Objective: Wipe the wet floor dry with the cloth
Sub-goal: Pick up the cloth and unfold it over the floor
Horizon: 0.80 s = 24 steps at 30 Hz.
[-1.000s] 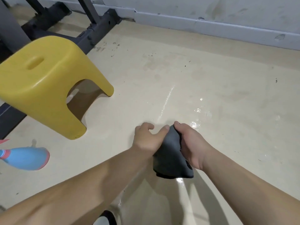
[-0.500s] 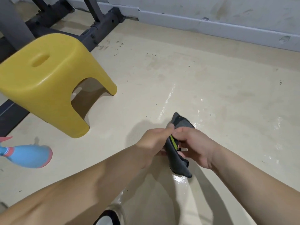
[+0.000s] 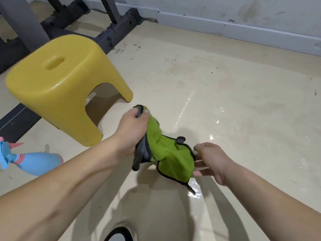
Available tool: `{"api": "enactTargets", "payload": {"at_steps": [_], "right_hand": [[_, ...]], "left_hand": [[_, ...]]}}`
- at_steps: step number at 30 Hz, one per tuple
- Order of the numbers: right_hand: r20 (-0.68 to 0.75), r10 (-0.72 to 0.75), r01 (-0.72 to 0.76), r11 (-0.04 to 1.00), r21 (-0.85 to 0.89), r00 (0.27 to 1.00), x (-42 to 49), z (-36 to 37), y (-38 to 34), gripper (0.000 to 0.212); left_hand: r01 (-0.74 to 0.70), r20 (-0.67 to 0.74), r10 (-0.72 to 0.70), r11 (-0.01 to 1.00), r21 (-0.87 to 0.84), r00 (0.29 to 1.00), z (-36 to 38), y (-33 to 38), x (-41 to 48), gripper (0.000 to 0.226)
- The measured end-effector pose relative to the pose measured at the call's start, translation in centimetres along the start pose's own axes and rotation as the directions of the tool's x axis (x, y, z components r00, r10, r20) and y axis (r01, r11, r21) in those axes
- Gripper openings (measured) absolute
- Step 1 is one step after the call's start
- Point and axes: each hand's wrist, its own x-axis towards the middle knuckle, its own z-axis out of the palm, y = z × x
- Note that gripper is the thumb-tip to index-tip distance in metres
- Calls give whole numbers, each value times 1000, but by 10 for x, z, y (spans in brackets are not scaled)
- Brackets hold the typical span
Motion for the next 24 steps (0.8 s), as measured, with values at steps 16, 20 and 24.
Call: {"api": "enactTargets", "payload": {"at_steps": [16,20,24], "right_hand": [[-324,-293,196,934,-300,900,36,-46,24,12],[-263,-307,175,887,-427,914,41,-40,25,19],[-176,-341,204,824,-529,924,46,-32,24,30]], "left_hand": [[-474,532,-84,355,806,842,67,-68,-68,74],[-311,405,-238,349,884,883,84,-91,-38,90],[-146,309,-381,402,904,871,102,-98,1,107]]}}
